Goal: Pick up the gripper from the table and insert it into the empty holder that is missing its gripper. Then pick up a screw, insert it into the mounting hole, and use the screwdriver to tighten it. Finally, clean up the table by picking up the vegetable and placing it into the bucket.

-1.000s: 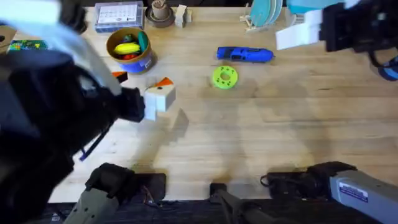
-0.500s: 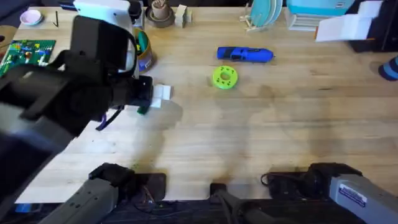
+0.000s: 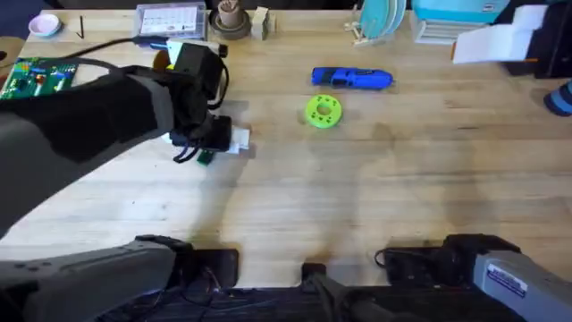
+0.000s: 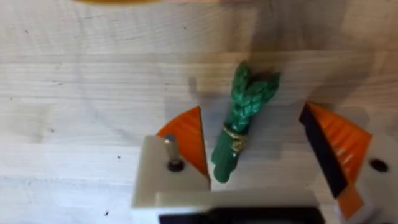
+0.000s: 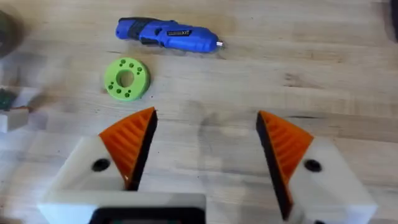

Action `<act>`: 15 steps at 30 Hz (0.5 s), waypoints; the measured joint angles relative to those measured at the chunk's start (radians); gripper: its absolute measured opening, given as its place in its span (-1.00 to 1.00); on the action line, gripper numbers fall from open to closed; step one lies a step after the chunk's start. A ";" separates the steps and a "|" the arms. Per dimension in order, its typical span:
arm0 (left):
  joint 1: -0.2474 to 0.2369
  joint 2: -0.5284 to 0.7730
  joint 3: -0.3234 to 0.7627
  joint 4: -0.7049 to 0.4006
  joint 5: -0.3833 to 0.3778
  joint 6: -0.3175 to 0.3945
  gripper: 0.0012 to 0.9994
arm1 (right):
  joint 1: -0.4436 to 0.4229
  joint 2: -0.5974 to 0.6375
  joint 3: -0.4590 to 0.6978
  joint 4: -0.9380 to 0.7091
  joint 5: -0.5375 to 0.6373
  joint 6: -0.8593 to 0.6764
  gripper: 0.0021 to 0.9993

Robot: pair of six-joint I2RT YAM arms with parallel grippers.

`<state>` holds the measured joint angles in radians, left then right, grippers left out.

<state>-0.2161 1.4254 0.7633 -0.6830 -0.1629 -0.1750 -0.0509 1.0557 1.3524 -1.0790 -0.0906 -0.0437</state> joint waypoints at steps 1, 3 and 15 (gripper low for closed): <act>0.000 0.010 0.006 0.001 0.010 -0.005 0.74 | 0.000 0.000 0.000 0.000 0.000 0.000 0.98; -0.004 0.022 0.018 0.005 0.017 -0.007 0.37 | 0.000 0.000 0.000 -0.001 0.000 0.000 0.99; -0.004 0.042 0.035 0.010 0.018 -0.013 -0.96 | 0.000 0.000 0.000 -0.002 0.000 0.000 0.99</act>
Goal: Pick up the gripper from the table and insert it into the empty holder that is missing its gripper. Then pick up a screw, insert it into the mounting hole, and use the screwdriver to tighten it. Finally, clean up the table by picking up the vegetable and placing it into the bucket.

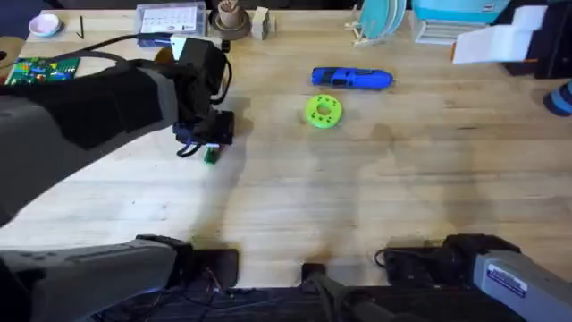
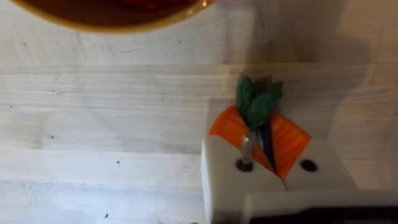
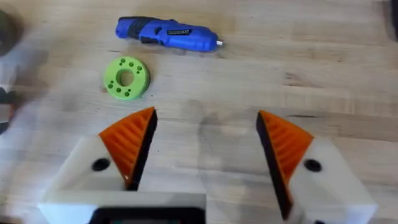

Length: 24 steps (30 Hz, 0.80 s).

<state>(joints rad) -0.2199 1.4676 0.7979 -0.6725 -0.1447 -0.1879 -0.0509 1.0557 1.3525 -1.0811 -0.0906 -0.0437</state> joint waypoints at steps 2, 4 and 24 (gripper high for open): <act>0.001 -0.009 0.000 -0.020 -0.003 0.000 -0.96 | 0.000 0.000 0.000 0.000 0.000 0.000 0.99; 0.003 -0.022 0.000 -0.027 -0.003 0.000 -0.96 | 0.000 0.000 0.000 0.000 0.000 0.000 0.99; 0.007 -0.291 0.032 0.268 -0.149 0.000 -0.97 | 0.000 0.000 0.000 0.000 0.000 0.000 0.99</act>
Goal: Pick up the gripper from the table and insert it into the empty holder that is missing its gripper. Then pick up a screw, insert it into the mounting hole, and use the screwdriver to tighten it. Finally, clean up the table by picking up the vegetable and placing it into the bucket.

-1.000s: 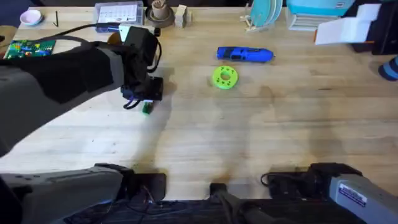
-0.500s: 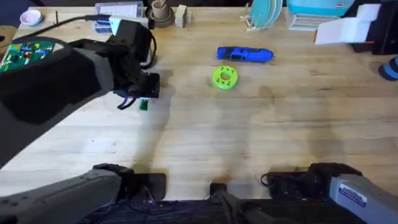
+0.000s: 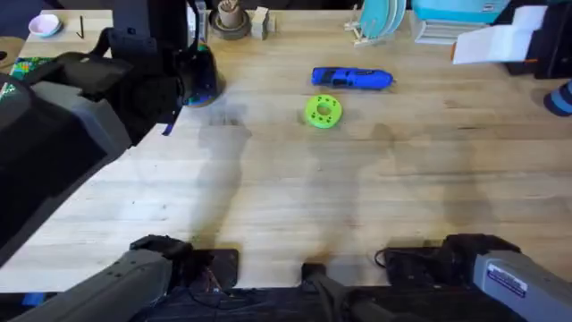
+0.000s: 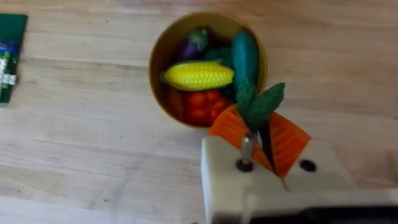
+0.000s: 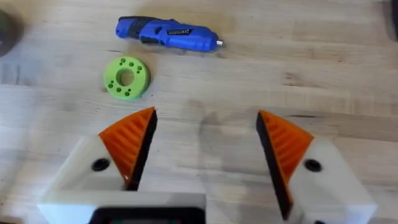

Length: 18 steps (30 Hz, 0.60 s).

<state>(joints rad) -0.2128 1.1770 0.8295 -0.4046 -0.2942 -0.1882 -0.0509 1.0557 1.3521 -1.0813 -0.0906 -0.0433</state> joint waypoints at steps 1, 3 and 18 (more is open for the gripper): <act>0.004 0.001 0.000 0.026 -0.017 0.000 -0.97 | 0.000 0.000 0.000 0.000 0.000 0.000 0.99; 0.015 0.006 0.000 0.068 -0.041 0.000 -0.97 | 0.000 0.000 0.000 0.000 0.000 0.000 0.99; 0.138 0.152 0.000 0.239 -0.086 0.001 -0.94 | 0.000 0.000 0.000 0.000 0.000 0.000 0.99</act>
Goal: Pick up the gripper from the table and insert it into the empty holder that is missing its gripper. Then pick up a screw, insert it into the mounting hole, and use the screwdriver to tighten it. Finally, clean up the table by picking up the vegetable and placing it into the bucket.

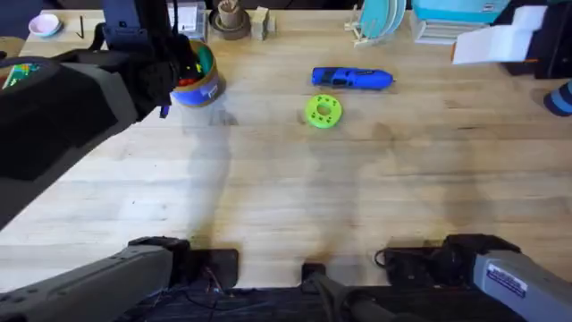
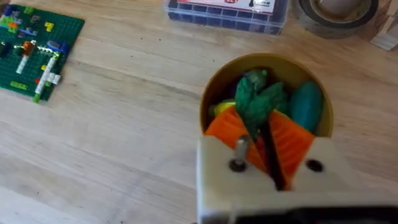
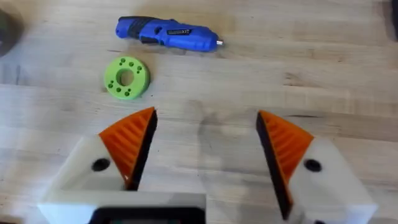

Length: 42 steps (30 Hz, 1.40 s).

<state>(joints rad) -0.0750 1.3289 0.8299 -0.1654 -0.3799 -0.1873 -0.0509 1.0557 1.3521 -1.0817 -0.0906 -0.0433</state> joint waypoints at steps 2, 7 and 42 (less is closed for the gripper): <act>0.000 0.000 0.000 0.002 -0.002 0.000 -0.56 | 0.000 0.000 0.000 0.000 0.000 0.000 0.99; 0.000 0.000 0.000 0.005 -0.006 -0.001 0.41 | 0.000 0.000 0.000 0.000 0.000 0.000 0.99; -0.272 -0.568 0.006 -0.429 0.321 -0.004 -0.98 | 0.000 0.000 0.000 -0.021 0.000 0.000 0.99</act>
<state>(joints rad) -0.3466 0.7612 0.8360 -0.5948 -0.0586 -0.1917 -0.0509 1.0557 1.3525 -1.1030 -0.0906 -0.0433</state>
